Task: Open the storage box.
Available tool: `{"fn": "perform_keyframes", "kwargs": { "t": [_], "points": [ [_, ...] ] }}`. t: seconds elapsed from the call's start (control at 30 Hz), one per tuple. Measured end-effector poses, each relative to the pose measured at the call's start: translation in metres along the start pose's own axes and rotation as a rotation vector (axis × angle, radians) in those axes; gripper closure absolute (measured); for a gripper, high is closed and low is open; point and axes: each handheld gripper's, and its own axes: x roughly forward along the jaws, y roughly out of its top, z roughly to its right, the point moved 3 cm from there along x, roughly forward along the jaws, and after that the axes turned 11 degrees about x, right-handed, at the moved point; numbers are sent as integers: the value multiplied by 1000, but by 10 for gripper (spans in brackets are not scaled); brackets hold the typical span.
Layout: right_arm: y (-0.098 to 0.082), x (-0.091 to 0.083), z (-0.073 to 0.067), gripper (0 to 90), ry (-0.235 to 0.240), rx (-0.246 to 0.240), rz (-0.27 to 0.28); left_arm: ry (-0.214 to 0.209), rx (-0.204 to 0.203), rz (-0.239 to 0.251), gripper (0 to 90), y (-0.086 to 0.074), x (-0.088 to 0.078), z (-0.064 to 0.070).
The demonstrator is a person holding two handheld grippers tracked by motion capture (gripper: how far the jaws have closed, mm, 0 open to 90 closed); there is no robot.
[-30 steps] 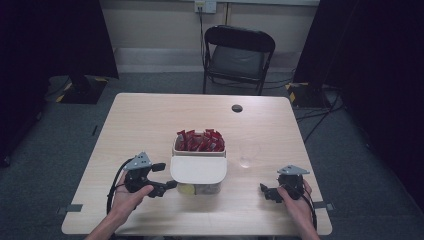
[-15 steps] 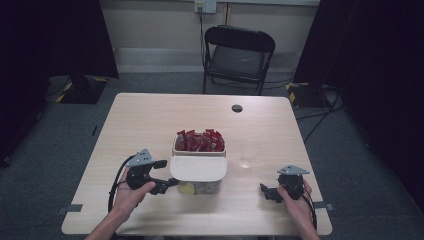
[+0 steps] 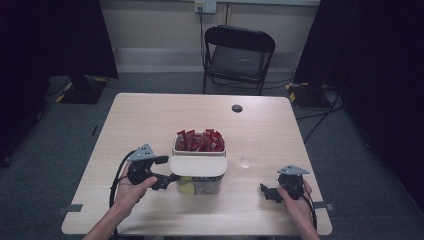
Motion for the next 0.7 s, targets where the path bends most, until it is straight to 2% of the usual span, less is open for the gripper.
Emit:
{"fn": "perform_keyframes", "kwargs": {
  "t": [0.7],
  "points": [
    [0,0,0,0,1,-1,-1,19,-17,25,158,15,0,-9]
  ]
}}
